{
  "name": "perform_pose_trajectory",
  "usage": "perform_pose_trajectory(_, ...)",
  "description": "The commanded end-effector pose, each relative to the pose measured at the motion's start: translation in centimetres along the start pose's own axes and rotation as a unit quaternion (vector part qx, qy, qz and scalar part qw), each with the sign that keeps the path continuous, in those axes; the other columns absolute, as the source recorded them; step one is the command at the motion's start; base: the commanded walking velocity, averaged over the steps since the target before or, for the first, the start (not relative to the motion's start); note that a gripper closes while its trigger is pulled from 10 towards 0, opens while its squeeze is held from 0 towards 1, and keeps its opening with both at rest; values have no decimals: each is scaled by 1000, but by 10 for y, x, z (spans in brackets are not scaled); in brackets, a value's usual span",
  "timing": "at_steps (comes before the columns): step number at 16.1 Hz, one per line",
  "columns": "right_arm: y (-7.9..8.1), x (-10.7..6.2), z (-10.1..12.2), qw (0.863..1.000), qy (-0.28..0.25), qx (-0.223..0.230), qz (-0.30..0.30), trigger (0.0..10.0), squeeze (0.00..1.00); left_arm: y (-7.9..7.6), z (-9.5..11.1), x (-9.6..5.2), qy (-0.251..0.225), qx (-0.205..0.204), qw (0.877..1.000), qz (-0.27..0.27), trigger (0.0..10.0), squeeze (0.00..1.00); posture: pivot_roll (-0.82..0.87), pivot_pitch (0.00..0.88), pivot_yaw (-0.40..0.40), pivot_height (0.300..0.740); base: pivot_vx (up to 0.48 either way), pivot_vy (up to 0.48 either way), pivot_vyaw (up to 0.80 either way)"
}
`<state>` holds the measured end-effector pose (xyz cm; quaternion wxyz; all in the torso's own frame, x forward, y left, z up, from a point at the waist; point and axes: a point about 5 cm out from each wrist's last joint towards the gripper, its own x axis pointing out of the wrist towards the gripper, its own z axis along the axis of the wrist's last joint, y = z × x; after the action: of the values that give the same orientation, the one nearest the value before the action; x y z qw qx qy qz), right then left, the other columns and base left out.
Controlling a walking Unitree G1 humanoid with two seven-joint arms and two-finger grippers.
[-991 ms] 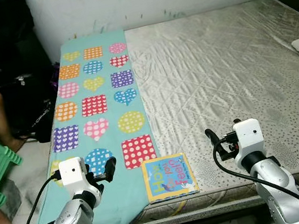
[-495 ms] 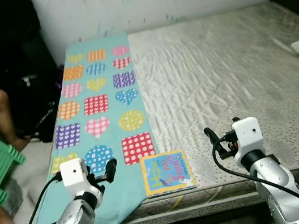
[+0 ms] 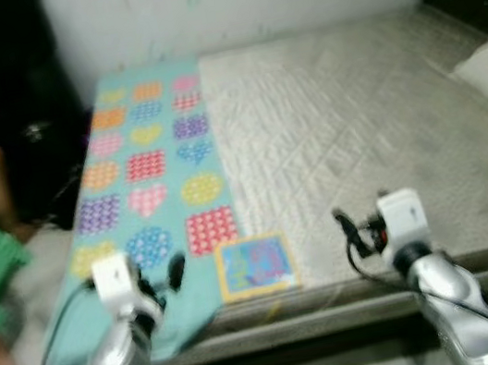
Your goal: Clean up the room
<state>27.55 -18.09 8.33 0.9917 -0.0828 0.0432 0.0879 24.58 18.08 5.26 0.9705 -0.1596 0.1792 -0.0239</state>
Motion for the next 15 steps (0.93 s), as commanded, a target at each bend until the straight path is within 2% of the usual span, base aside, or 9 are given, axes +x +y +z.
perform_pose_trajectory(1,3,-1,0,1000,-1,0,4,10000,0,2,9,1,-15,8,1000,4,10000,0,-196,36,44,683,0,0,0)
perform_pose_trajectory(5,4,-3,0,1000,0,-4,10,10000,0,0,17,-1,-30,16,999,5,10000,0,-187,70,44,683,0,0,0)
perform_pose_trajectory(9,11,-17,-1,1000,16,6,20,10000,0,0,19,-7,-30,22,999,4,10000,0,-175,152,36,683,0,0,0)
perform_pose_trajectory(15,22,-29,-3,998,53,16,36,10000,0,-12,18,-13,-20,26,999,-12,10000,0,-174,226,37,683,0,0,0)
